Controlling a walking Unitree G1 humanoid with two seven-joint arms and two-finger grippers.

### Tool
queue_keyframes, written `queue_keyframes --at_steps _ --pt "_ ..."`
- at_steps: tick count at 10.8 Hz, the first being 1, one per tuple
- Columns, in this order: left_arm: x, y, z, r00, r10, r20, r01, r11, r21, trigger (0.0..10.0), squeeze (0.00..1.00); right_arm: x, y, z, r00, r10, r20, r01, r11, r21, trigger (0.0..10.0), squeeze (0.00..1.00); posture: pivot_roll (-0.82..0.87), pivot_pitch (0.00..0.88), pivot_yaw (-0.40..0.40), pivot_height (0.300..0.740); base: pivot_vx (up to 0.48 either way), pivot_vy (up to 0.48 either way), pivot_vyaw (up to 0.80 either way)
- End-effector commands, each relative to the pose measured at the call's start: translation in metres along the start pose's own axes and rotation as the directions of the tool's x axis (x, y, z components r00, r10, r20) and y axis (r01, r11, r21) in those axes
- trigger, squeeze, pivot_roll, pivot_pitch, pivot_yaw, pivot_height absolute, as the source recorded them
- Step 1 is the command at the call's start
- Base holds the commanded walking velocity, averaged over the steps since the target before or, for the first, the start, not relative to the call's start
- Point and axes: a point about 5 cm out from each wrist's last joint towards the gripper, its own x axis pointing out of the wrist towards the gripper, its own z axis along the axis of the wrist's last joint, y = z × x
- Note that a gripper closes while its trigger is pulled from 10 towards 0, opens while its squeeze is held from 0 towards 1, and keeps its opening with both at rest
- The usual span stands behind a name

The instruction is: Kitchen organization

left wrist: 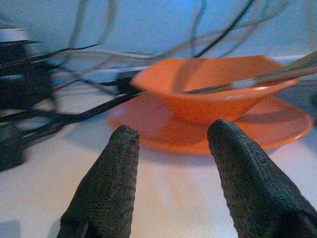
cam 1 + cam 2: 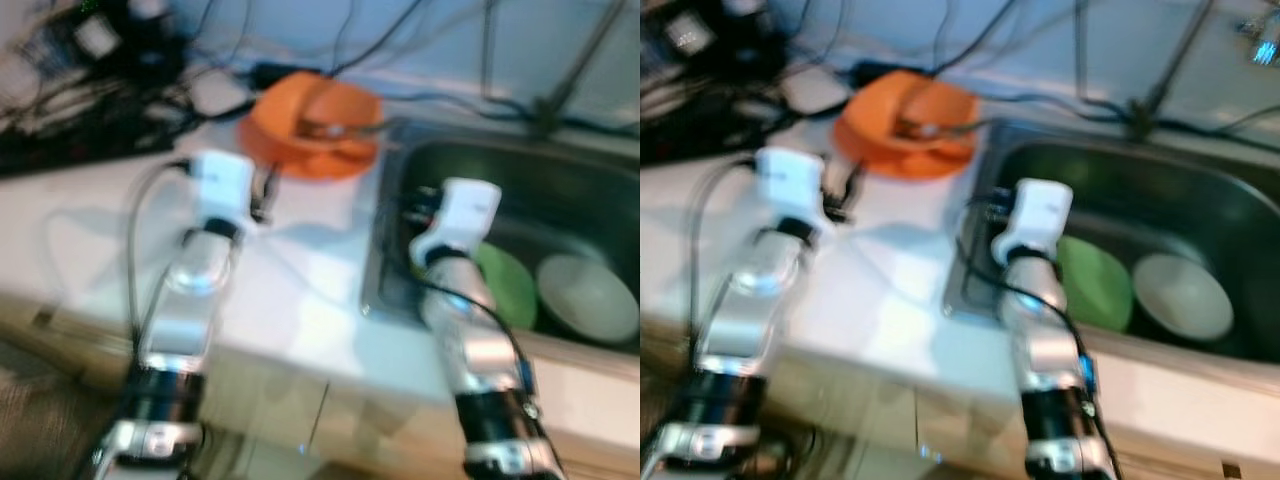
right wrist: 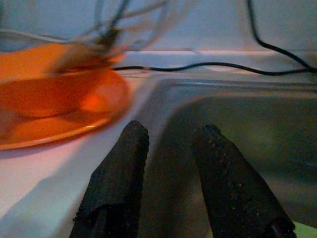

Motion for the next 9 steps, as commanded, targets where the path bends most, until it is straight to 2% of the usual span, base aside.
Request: queue_keyframes --at_steps 1,5,7,9 --pt "-0.002 0.004 0.000 1.000 0.006 0.001 -0.006 1.000 0.006 10.0 0.00 0.000 0.004 0.001 1.000 0.012 0.003 -0.012 1.000 0.002 10.0 0.00 -0.01 0.047 -0.052 0.740 0.000 0.000 0.00" --pt "-0.001 -0.002 -0.001 0.998 -0.061 -0.017 0.061 0.998 -0.022 10.0 0.00 0.000 0.004 0.000 1.000 0.011 -0.003 -0.011 1.000 0.001 10.0 0.00 -0.01 0.054 -0.050 0.740 0.000 0.000 0.00" --pt "0.011 -0.005 0.001 0.982 -0.172 -0.070 0.169 0.984 -0.049 10.0 0.00 0.000 0.005 -0.001 1.000 0.012 -0.005 -0.012 1.000 0.001 10.0 0.00 0.00 0.056 -0.053 0.740 0.000 0.000 0.00" --pt "0.027 -0.002 0.002 0.951 -0.271 -0.145 0.267 0.962 -0.052 10.0 0.00 0.000 0.006 0.000 1.000 0.010 -0.003 -0.010 1.000 0.002 10.0 0.00 -0.01 0.070 -0.043 0.740 0.000 0.000 0.00"
